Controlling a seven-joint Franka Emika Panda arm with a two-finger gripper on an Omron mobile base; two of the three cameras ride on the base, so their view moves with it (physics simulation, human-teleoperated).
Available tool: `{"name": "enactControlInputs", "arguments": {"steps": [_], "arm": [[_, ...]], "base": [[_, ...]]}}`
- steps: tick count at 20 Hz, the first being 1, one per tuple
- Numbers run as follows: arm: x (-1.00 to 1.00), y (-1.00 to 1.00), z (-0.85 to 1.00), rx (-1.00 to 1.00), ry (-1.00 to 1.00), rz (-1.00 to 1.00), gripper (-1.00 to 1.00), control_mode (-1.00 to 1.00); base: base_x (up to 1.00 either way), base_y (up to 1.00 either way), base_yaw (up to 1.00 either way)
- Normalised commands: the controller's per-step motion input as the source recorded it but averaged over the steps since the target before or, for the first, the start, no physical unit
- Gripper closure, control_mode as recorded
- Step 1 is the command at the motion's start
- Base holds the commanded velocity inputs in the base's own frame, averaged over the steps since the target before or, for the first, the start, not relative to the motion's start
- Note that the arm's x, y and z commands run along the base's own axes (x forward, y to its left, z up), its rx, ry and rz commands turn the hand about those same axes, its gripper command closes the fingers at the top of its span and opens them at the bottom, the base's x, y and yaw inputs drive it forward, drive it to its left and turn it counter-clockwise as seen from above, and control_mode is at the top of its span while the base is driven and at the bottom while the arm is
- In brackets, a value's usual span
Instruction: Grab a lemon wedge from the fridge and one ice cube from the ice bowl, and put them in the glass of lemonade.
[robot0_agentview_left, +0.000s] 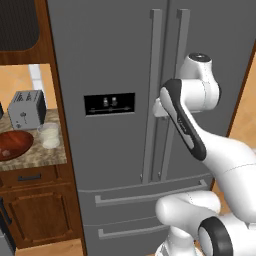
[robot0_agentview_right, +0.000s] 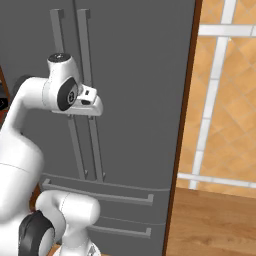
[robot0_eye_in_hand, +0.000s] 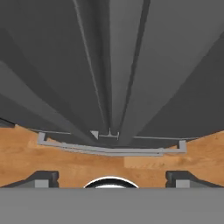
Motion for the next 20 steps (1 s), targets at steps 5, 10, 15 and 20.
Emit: {"name": "enactControlInputs", "arguments": {"steps": [5, 10, 15, 20], "arm": [[-0.05, 0.69, -0.03, 0.0, -0.04, 0.0, -1.0, -1.0], [-0.63, -0.07, -0.25, 0.0, -0.02, 0.0, -1.0, -1.0], [-0.45, -0.76, -0.12, 0.01, -0.07, 0.0, -1.0, -1.0], [-0.16, -0.28, -0.03, 0.01, -0.03, 0.0, -1.0, -1.0]], "base": [[0.0, 0.0, 0.0], [0.0, 0.0, 0.0], [0.0, 0.0, 0.0], [0.0, 0.0, 0.0]]}}
